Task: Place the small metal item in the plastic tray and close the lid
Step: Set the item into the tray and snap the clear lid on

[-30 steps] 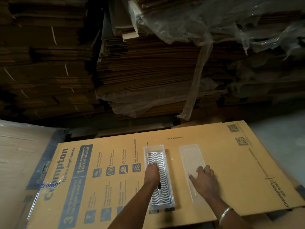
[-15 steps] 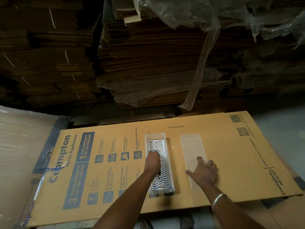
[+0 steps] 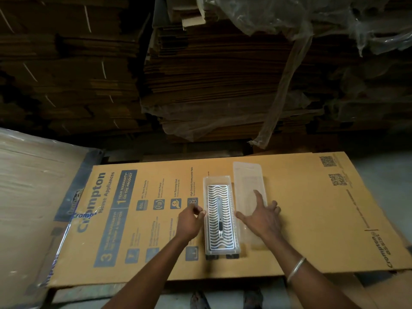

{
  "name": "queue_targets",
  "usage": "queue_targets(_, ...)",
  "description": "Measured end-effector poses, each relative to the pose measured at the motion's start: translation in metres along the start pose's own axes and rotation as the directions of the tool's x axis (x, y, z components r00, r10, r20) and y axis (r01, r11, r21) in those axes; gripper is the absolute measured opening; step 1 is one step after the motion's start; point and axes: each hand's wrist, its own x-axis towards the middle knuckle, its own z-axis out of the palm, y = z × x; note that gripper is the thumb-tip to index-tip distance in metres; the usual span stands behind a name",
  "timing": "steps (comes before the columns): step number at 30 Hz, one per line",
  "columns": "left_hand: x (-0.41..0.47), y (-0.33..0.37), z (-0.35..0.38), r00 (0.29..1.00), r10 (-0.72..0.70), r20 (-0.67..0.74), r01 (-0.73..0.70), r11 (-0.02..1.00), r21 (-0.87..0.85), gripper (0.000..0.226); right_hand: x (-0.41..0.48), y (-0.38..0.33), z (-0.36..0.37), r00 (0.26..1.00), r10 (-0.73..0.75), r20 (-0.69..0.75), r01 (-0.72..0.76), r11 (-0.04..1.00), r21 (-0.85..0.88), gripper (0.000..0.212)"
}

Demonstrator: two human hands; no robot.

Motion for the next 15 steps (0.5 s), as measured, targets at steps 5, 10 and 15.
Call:
queue_targets(5, -0.008, -0.017, -0.002, 0.971, -0.129, 0.203, 0.162, 0.974, -0.157, 0.019, -0.022, -0.046, 0.013, 0.993, -0.103, 0.055, 0.107, 0.991, -0.081, 0.114)
queue_targets(10, -0.018, -0.018, -0.01, 0.906, -0.188, 0.379, 0.303, 0.913, -0.273, 0.016, -0.03, -0.065, 0.036, 0.989, -0.125, 0.081, 0.137, 0.977, -0.161, 0.114)
queue_targets(15, -0.029, -0.026, -0.019, 0.817, -0.192, 0.544, 0.378, 0.89, -0.254, 0.01, -0.033, -0.07, 0.051, 0.988, -0.102, 0.112, 0.124, 0.97, -0.21, 0.116)
